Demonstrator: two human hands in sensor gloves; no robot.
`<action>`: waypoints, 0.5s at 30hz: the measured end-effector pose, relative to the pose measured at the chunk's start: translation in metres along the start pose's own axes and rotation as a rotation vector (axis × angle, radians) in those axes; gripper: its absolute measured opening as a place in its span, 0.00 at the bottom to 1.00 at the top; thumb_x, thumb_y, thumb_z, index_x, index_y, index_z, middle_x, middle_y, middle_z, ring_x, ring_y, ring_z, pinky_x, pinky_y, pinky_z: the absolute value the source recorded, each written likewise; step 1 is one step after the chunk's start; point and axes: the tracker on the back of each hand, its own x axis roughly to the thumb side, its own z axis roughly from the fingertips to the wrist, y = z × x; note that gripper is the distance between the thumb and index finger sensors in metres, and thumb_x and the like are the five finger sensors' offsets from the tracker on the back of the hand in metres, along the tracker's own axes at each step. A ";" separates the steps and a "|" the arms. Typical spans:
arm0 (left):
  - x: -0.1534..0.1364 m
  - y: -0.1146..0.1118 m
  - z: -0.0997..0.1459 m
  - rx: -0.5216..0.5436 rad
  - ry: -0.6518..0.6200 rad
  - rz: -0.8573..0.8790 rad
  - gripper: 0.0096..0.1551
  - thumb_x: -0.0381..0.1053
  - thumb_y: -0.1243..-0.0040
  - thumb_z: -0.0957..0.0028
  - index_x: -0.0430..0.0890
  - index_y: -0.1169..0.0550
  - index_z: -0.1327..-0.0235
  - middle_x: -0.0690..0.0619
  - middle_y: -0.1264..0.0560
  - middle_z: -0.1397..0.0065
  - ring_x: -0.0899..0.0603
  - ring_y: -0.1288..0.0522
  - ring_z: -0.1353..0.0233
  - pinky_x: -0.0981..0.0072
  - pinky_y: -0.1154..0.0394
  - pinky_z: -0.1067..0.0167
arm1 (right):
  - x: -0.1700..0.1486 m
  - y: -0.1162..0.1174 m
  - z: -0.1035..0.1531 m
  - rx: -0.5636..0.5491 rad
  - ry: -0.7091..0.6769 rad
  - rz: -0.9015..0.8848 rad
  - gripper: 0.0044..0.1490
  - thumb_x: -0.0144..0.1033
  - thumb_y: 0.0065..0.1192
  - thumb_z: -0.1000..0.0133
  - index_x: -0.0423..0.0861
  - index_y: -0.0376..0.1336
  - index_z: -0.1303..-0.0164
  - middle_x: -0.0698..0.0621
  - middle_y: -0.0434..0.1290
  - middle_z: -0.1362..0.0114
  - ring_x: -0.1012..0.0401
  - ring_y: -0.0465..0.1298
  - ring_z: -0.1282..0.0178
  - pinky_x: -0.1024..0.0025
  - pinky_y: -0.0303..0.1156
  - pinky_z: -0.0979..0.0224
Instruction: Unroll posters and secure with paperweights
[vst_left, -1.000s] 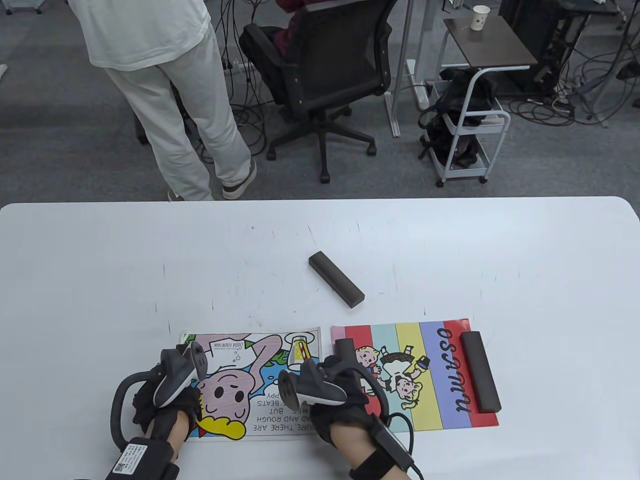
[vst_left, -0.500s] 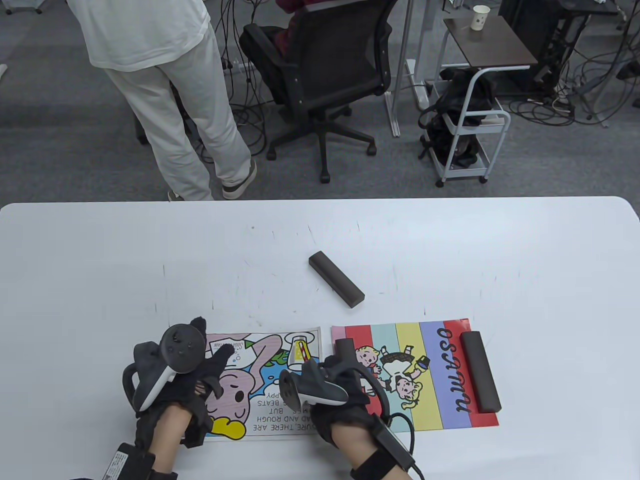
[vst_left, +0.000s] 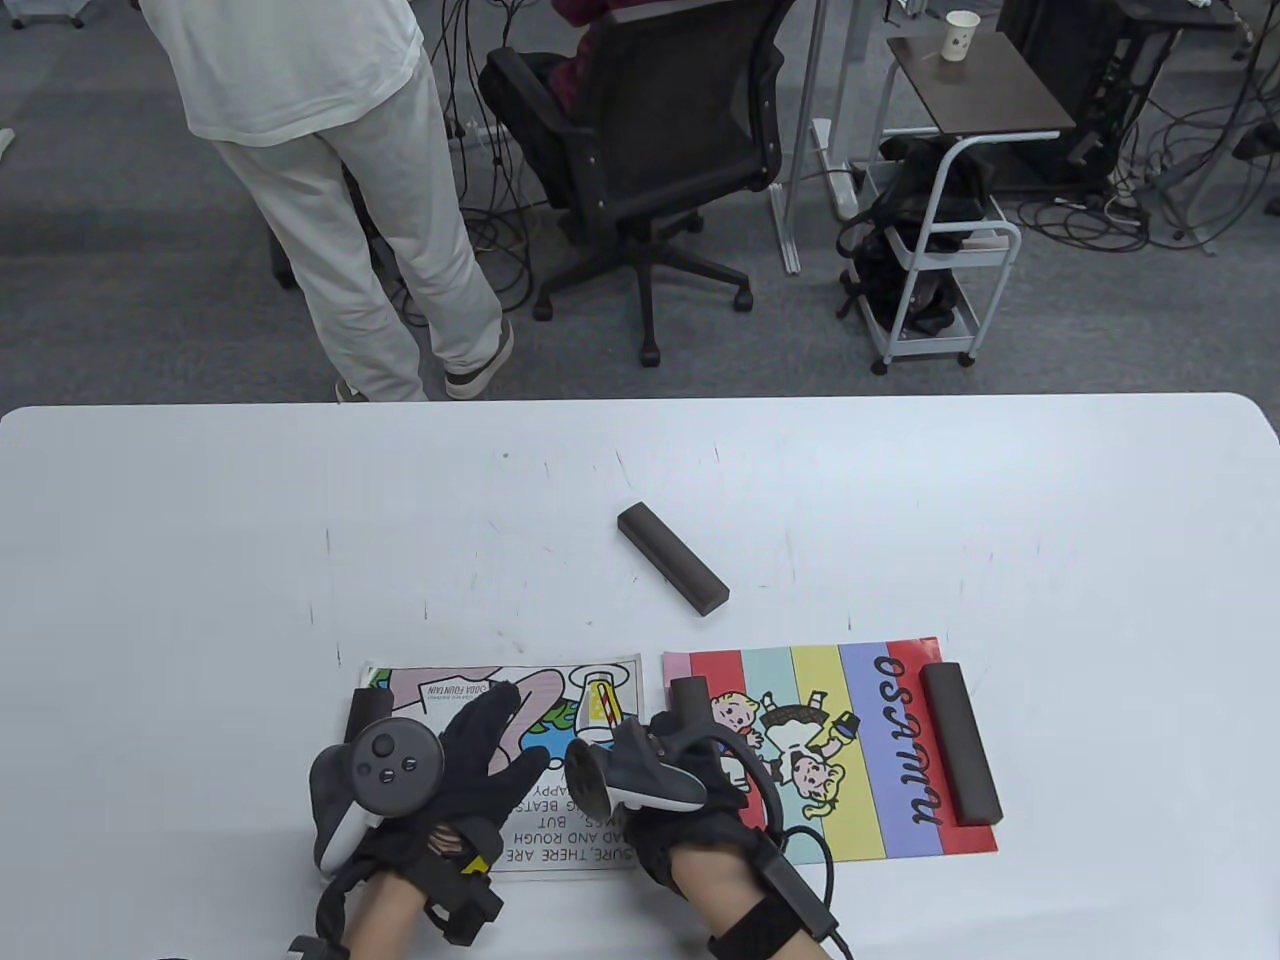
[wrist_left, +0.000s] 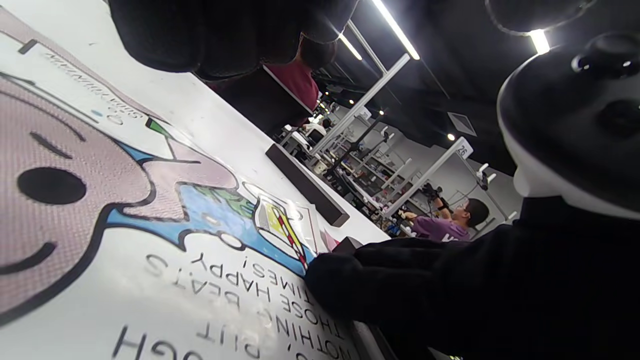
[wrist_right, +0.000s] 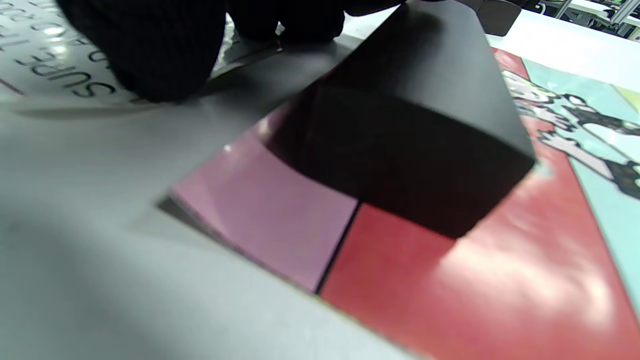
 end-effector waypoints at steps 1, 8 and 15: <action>-0.001 -0.001 0.002 0.008 -0.008 -0.017 0.50 0.72 0.49 0.53 0.43 0.38 0.25 0.39 0.37 0.22 0.31 0.32 0.25 0.42 0.28 0.34 | -0.001 0.000 0.000 -0.001 -0.004 -0.008 0.49 0.48 0.66 0.57 0.51 0.49 0.27 0.46 0.51 0.17 0.46 0.47 0.17 0.46 0.49 0.21; -0.002 -0.002 0.005 0.057 -0.033 -0.122 0.49 0.72 0.48 0.53 0.44 0.38 0.25 0.39 0.37 0.22 0.32 0.31 0.25 0.42 0.28 0.34 | -0.016 -0.012 0.004 -0.059 -0.013 -0.152 0.50 0.52 0.70 0.57 0.53 0.50 0.27 0.47 0.52 0.16 0.44 0.48 0.18 0.44 0.50 0.21; -0.004 -0.002 0.004 0.051 -0.027 -0.112 0.49 0.71 0.48 0.53 0.44 0.37 0.25 0.39 0.37 0.22 0.31 0.31 0.25 0.41 0.29 0.34 | -0.065 -0.074 0.016 -0.331 0.140 -0.388 0.48 0.53 0.68 0.55 0.51 0.52 0.27 0.45 0.60 0.19 0.42 0.61 0.23 0.44 0.60 0.25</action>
